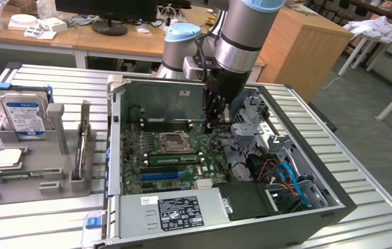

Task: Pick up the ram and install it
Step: 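Press down the ram until it locks into place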

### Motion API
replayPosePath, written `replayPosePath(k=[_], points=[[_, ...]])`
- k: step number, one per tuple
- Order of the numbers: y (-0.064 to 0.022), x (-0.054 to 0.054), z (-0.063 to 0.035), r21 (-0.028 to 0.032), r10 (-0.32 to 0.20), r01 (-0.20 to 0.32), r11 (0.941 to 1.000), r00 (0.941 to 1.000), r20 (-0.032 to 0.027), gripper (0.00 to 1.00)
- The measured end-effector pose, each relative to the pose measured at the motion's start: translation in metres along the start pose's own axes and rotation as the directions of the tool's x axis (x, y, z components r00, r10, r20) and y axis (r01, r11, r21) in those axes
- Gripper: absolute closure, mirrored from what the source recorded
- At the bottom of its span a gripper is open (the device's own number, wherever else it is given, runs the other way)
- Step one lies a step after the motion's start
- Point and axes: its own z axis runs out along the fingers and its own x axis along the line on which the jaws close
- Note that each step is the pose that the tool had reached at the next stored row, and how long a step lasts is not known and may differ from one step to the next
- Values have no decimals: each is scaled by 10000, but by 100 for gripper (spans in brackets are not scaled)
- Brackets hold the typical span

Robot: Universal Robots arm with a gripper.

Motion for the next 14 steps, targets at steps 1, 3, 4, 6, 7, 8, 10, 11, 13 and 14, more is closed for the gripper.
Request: replayPosePath(k=[1,3,4,6,7,8,10,11,13,14], points=[[0,0,4,0,0,0,10000,10000,0,90],[0,0,11,0,0,0,10000,10000,0,90],[0,0,15,0,0,0,10000,10000,-1,90],[0,1,21,-1,0,0,10000,10000,-1,90],[0,1,25,0,0,0,10000,10000,0,90],[0,1,30,0,1,-1,10000,10000,0,90],[-1,1,41,0,0,0,10000,10000,1,90],[-1,1,46,0,0,0,10000,10000,0,90],[-1,2,57,0,0,0,10000,10000,0,90],[-1,2,63,0,0,0,10000,10000,0,90]])
